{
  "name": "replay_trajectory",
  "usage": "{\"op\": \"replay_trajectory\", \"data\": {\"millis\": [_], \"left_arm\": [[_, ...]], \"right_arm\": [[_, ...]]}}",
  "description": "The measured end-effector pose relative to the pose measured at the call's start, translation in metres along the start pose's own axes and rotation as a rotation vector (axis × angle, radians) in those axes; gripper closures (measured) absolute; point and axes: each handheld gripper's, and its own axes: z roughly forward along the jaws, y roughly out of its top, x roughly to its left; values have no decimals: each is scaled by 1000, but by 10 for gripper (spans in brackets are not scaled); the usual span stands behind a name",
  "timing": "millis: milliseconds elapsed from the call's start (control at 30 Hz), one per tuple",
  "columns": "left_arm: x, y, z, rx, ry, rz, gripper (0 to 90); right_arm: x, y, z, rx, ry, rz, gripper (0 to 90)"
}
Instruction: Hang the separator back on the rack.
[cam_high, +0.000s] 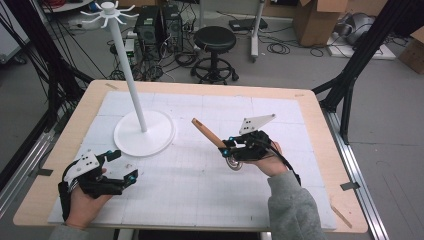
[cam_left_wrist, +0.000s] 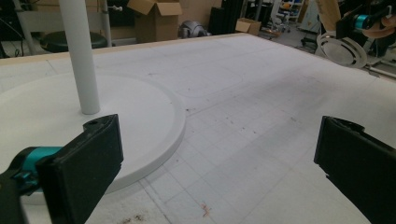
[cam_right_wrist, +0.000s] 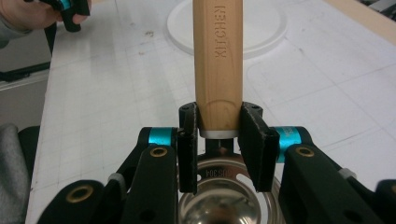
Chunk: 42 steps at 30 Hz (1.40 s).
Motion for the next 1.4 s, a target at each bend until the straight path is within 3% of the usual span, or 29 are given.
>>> {"op": "replay_trajectory", "data": {"millis": [633, 1000, 1400], "left_arm": [[0, 1, 0, -5, -2, -6, 18], [0, 1, 0, -2, -4, -6, 17], [0, 1, 0, -5, -3, -9, 17]], "right_arm": [[6, 11, -6, -111, -45, 3, 698], [6, 29, -11, -184, -68, 8, 697], [6, 45, -7, -227, -89, 13, 697]]}}
